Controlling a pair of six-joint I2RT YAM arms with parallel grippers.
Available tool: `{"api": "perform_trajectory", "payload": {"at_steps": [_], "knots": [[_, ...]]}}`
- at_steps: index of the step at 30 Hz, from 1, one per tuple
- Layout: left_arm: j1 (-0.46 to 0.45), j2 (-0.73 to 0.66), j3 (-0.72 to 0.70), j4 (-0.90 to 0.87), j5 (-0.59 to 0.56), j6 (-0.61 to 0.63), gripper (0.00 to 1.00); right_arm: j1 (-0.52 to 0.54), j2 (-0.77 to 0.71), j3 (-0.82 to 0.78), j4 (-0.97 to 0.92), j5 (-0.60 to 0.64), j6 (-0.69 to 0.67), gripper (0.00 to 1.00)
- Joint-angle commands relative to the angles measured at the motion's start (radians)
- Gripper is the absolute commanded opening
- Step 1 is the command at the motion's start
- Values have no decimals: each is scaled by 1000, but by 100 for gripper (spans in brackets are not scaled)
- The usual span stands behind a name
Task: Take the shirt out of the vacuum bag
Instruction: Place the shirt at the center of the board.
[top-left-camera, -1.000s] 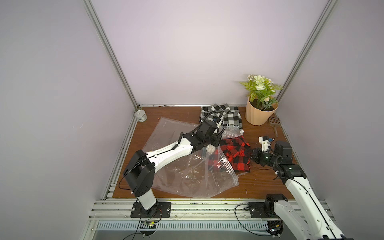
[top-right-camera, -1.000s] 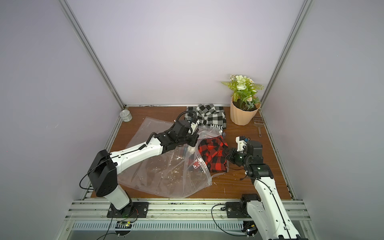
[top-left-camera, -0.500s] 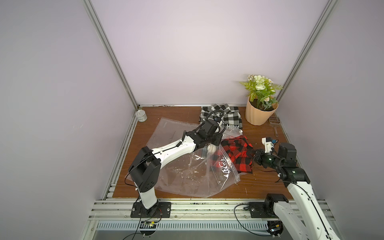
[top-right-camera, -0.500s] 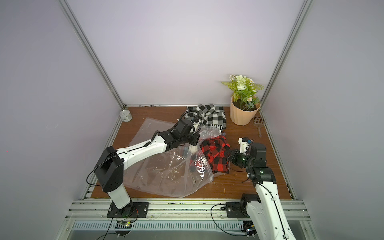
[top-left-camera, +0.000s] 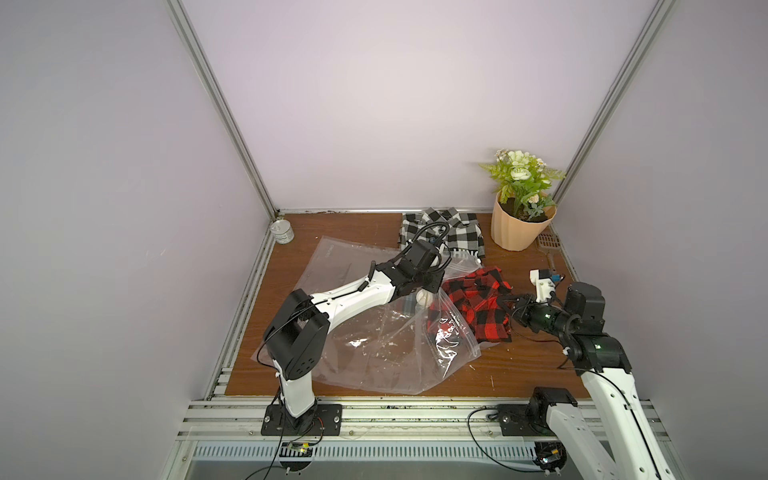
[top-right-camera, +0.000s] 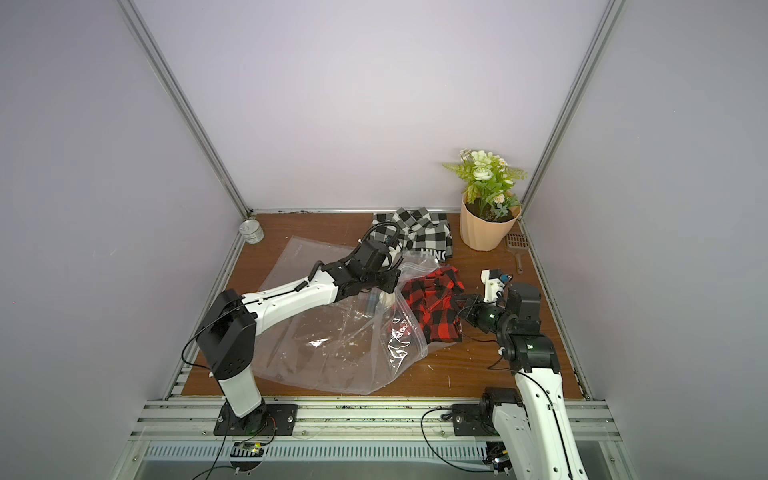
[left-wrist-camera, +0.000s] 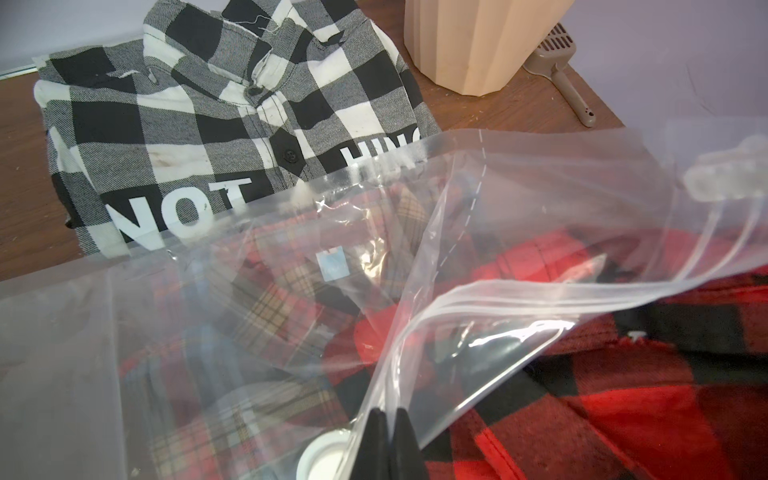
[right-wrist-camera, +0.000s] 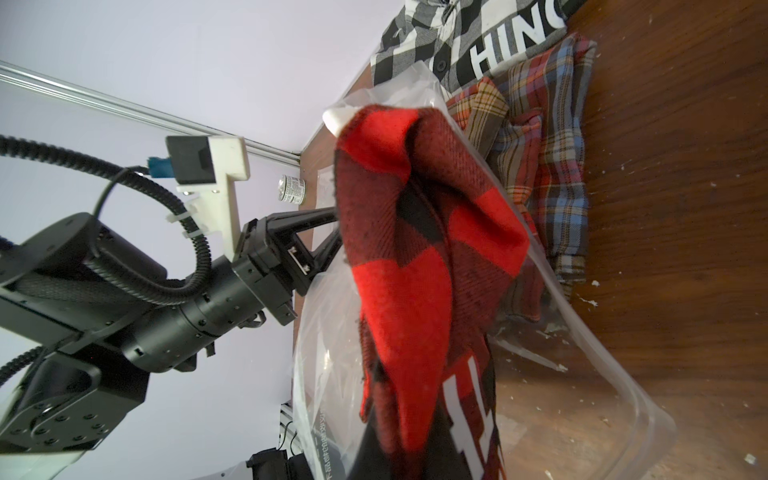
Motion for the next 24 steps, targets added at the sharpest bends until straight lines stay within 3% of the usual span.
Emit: {"api": "perform_trajectory", "payload": {"at_steps": [1,12,24], "knots": [[20,24,11,-44,-22,-2,1,-16,-1,77,52,0,-14,0],[70,8,-24,-67,-33,-10,1,-96,42,120,35,-23,-50,0],[112,-65,-94,-62,-38,-1,1,-334,79,37,32,-139,-127,0]]}}
